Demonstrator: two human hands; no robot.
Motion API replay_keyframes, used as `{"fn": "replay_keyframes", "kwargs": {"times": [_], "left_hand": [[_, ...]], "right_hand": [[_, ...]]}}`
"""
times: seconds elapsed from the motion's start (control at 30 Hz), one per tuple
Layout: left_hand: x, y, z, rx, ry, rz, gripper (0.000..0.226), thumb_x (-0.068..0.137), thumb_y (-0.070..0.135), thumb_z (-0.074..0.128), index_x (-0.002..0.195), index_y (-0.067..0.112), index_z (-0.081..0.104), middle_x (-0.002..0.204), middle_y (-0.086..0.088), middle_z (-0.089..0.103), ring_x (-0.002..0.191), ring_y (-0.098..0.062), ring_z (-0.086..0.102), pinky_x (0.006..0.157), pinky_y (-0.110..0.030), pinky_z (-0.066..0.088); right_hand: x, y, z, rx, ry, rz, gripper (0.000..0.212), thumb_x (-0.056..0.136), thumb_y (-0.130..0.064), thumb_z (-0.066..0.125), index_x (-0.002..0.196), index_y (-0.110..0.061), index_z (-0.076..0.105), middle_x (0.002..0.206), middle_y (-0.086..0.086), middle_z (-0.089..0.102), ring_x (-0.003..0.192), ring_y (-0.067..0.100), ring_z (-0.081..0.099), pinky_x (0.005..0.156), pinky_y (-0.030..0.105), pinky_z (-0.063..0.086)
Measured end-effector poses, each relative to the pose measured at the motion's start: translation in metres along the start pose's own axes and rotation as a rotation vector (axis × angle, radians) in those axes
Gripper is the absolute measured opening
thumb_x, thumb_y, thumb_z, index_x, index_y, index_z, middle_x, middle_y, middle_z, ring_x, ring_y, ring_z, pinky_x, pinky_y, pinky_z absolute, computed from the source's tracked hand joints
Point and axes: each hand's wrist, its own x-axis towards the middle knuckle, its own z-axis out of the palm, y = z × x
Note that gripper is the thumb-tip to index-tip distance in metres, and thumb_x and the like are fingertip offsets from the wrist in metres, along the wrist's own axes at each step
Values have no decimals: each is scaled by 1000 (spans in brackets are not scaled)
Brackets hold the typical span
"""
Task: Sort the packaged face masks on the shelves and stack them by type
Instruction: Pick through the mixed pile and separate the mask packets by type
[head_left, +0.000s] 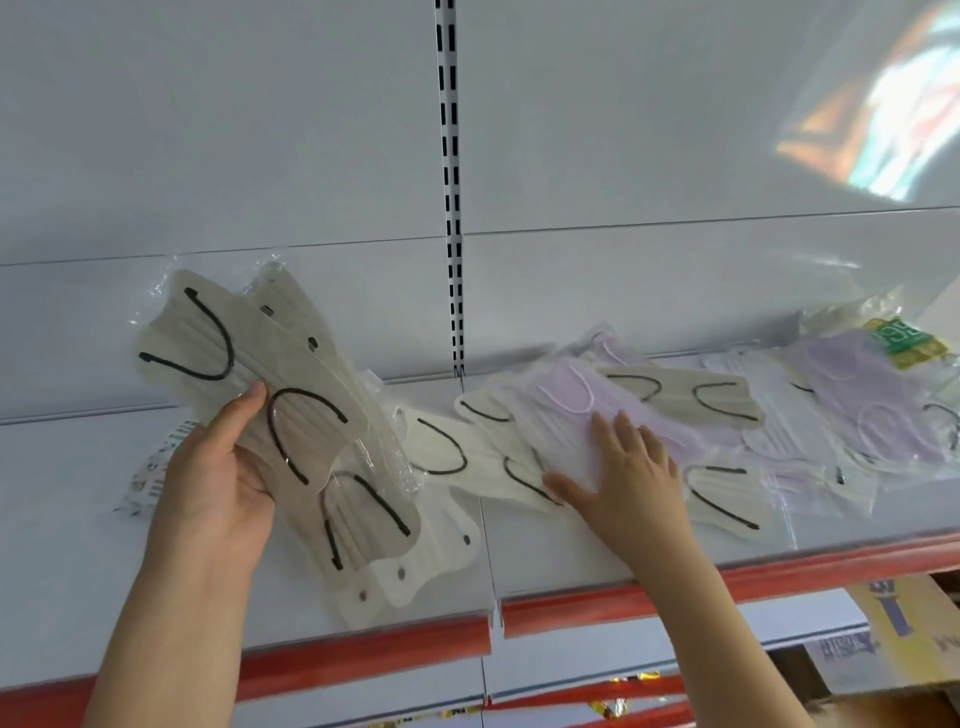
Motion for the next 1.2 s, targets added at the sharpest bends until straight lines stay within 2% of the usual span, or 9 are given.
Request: {"fn": "replay_keyframes", "kwargs": {"times": [0.17,0.23,0.3,0.43,0.6,0.73,0.8,0.93,1.2], "left_hand": [[-3,1,-1,11,-5,3,32,97,25,62,128,19,67,122,0,74,110,-14,72,86,-34,61],[-4,0,-1,17,-14,-7,25,98,26,61,121,20,70,117,1,76,105,-13,73,82,-31,62],[-5,-1,1,22,-27,-8,24,98,26,60,120,20,70,117,2,76,105,-12,73,83,-32,61],[-7,-1,8,30,-50,5,24,100,26,58,121,21,69,113,4,77,102,-10,74,81,-29,61],[-9,1,16,31,-47,1,29,99,26,60,126,19,68,119,1,75,107,-12,73,86,-31,60],[-11,5,16,29,-26,13,31,98,25,61,128,19,67,121,1,74,111,-14,71,92,-34,59],[-12,8,16,23,-14,25,30,98,25,62,126,19,68,120,1,75,110,-14,71,91,-34,59],[-11,12,16,31,-1,29,29,97,26,63,124,18,69,119,-1,75,109,-15,72,87,-33,60],[-6,6,28,66,40,90,42,94,24,69,134,12,65,125,-6,72,114,-21,70,92,-39,59]], "right_hand": [[5,20,-11,209,158,56,41,86,-50,69,119,-27,69,113,-1,70,102,24,59,79,35,48],[5,24,-19,325,223,69,17,88,-41,68,86,-25,72,70,-4,65,67,18,56,55,28,39],[3,29,-27,473,246,53,34,93,-36,63,65,-18,59,50,-6,44,51,16,40,49,30,27],[0,27,-50,947,258,99,23,99,-33,57,90,-17,71,66,12,60,60,17,49,57,30,38],[8,12,-53,1296,176,203,21,101,-29,54,94,-19,72,76,-4,72,73,16,64,70,38,53],[20,-12,-35,1403,-63,274,62,81,-75,57,110,-22,72,114,10,72,106,32,68,92,55,55],[21,-24,-28,1227,-196,235,86,61,-88,61,118,-25,66,114,3,71,102,24,69,74,42,60],[25,-23,-16,925,-181,86,24,84,-21,77,105,-16,68,87,3,71,62,18,68,57,35,59],[21,-16,-39,753,441,-61,15,88,-20,72,102,-26,70,77,-16,64,70,0,57,60,6,39]]}}
